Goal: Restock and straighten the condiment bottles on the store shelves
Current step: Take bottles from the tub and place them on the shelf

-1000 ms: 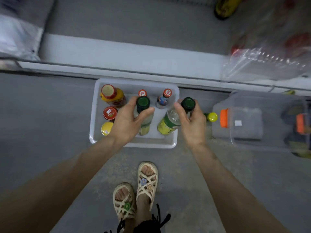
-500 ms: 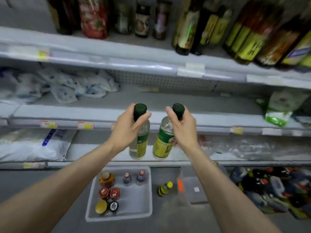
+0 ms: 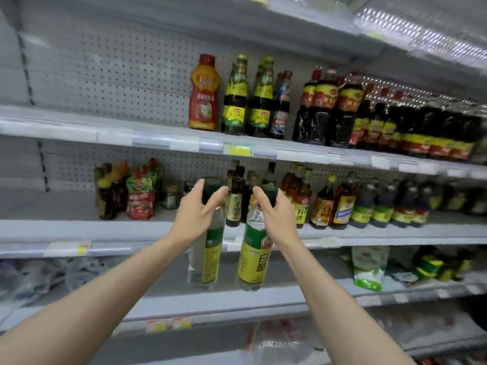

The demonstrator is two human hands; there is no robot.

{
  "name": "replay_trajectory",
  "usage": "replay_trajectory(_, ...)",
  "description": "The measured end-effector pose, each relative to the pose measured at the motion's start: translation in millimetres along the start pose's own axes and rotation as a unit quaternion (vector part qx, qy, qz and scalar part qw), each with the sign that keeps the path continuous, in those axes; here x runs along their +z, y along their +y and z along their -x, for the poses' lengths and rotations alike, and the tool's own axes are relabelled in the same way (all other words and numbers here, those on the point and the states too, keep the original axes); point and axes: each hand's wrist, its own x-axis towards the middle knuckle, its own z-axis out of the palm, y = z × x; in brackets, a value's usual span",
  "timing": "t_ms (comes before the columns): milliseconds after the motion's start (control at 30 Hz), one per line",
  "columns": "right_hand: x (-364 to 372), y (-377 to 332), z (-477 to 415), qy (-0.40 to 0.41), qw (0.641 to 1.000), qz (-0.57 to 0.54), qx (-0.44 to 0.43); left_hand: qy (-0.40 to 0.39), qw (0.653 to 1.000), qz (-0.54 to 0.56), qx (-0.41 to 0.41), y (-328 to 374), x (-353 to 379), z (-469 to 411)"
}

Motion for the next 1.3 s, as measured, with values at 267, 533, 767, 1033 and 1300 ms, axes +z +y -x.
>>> replay_trajectory(267, -54.6, -2.4, -45.6, -0.022, 0.999, 0.031, -0.006, 0.0, 1.0, -0.016, 0.002, 31.1, 57.3, -38.5)
replay_trajectory(533, -114.6, 64.1, -135.3, -0.021, 0.999, 0.031, -0.034, 0.044, 0.998, -0.02, -0.027, 31.6, 169.5, -85.7)
replay_trajectory(767, -144.2, 109.0, -193.1, -0.021, 1.0, 0.013, -0.017, 0.103, 0.991, -0.052, -0.061, 10.7, 228.7, -117.1)
replay_trajectory(1033, -129.0, 143.6, -228.8, -0.096, 0.995, -0.007, 0.035, 0.121, 0.986, -0.083, -0.074, -22.4, 256.7, -155.3)
replay_trajectory(1300, -87.7, 180.6, -265.8, -0.065, 0.995, 0.029, 0.068, 0.105, 0.989, -0.082, -0.07, -64.6, 263.1, -188.4)
